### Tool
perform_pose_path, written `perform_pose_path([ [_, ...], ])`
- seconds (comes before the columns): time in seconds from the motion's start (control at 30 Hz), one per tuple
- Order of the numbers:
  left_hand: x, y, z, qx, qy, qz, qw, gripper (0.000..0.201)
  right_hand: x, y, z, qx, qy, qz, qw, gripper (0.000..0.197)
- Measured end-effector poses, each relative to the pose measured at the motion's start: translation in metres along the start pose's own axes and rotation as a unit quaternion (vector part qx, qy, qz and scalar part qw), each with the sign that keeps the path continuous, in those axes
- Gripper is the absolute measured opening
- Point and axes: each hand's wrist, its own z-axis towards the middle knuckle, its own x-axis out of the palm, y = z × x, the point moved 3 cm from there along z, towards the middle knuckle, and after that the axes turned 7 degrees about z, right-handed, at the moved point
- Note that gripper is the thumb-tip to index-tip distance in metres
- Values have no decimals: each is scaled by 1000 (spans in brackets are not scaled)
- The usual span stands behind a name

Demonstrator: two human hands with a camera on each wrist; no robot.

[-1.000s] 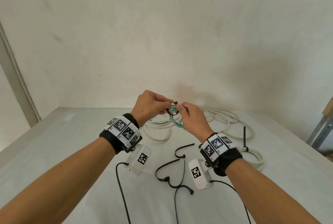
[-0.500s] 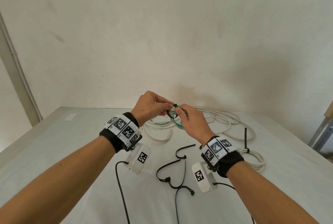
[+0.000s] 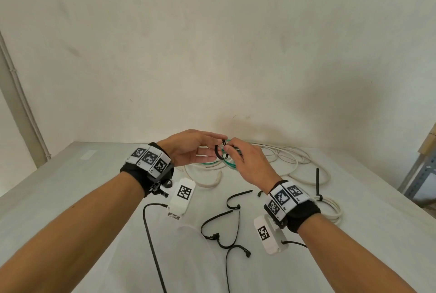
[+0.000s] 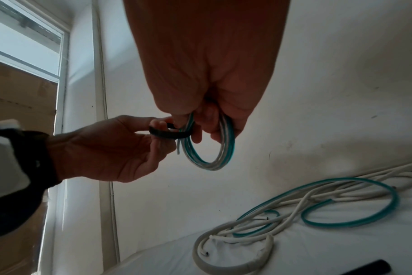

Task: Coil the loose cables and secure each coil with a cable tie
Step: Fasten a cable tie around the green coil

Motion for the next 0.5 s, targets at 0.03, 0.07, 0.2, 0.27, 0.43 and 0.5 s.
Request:
perform_pose_path([
  [0.03, 0, 0, 0, -5, 8, -11, 1000, 28, 0, 0, 0, -2, 3, 5, 1000, 22],
  [0.07, 1, 1, -1, -9, 12, -22, 1000, 28, -1, 0, 0, -4, 3, 11, 1000, 22],
  [0.2, 1, 3, 1, -12, -4, -61, 998, 26, 0, 0, 0, -5, -5, 32, 999, 24],
  [0.27, 1, 4, 2, -3, -18, -74, 997, 25, 1, 0, 0, -3, -5, 36, 999, 24],
  [0.43, 4, 6, 6, 29, -55, -101, 993, 16, 0, -4, 0, -4, -5, 62, 998, 24],
  [0.5, 5, 6, 6, 40, -60, -119, 990, 12, 0, -3, -1, -10, 1, 62, 998, 24],
])
